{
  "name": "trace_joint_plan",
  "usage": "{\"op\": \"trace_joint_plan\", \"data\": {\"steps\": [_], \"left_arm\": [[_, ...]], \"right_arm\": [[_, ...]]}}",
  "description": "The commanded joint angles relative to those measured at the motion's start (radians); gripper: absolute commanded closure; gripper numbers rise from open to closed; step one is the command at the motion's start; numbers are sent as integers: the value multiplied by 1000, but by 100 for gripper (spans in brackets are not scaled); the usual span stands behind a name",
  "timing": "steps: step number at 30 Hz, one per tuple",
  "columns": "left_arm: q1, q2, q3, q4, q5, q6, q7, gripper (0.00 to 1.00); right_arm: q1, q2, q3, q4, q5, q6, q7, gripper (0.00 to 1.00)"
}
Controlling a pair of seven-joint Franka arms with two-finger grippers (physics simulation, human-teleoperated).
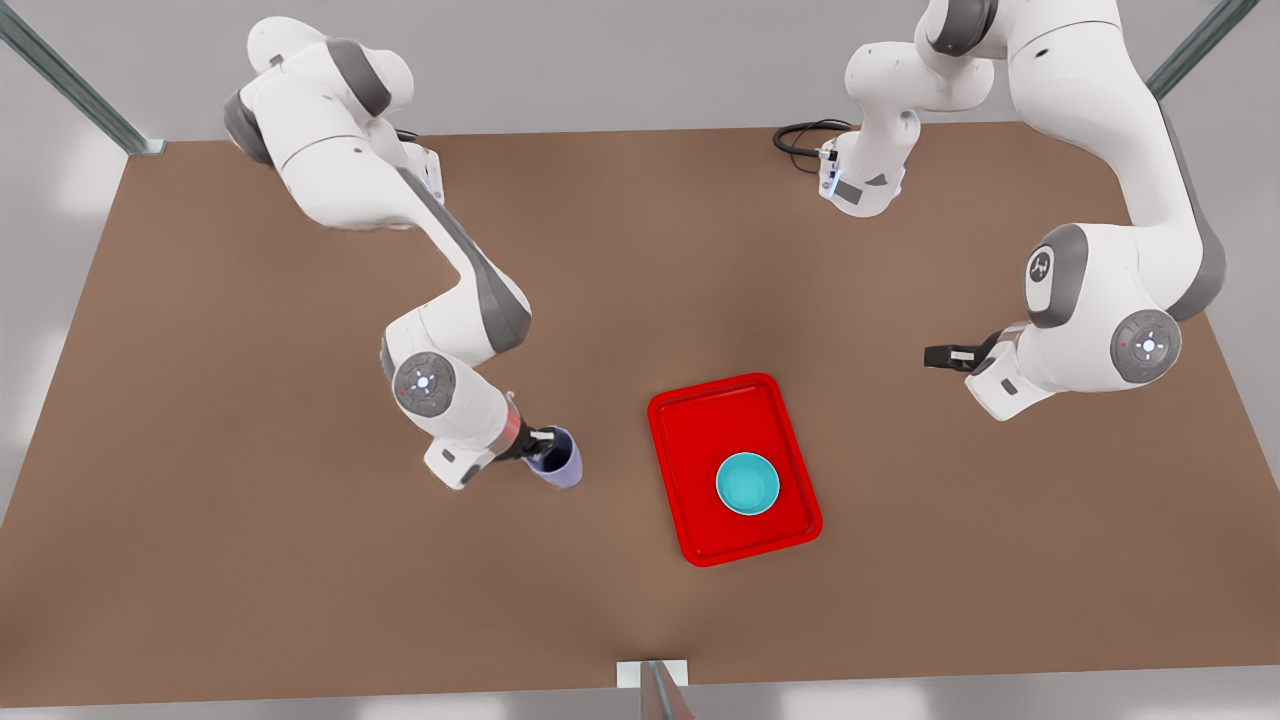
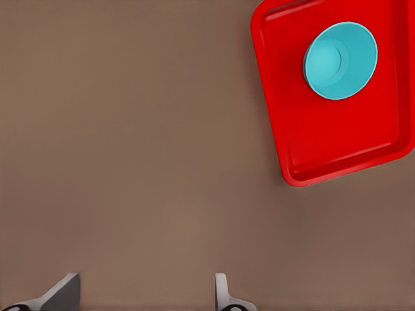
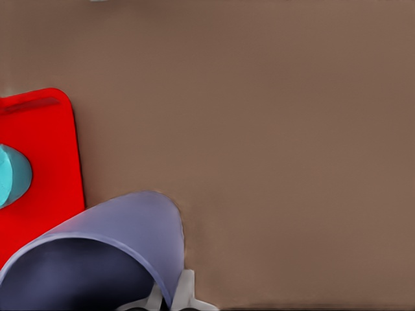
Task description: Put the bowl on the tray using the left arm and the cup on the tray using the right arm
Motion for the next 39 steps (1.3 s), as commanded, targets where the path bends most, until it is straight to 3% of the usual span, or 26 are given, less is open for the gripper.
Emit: {"op": "trace_joint_plan", "data": {"steps": [1, 8, 12, 20, 38, 39], "left_arm": [[0, 0, 0, 0, 0, 0, 1, 0], [0, 6, 0, 0, 0, 2, 1, 0], [0, 6, 0, 2, 0, 2, 1, 0], [0, 20, 0, 2, 0, 2, 0, 0], [0, 29, 2, 3, 0, 2, 0, 0], [0, 29, 2, 3, 0, 2, 1, 0]], "right_arm": [[9, 5, 0, 21, -6, -12, 7, 79], [187, 195, 7, 331, 35, -26, 144, 79], [205, 228, 73, 331, 35, 23, 142, 79], [221, 361, 63, 331, 26, 92, 142, 79], [263, 446, 64, 331, 25, 139, 139, 78], [263, 450, 64, 331, 25, 141, 139, 68]]}}
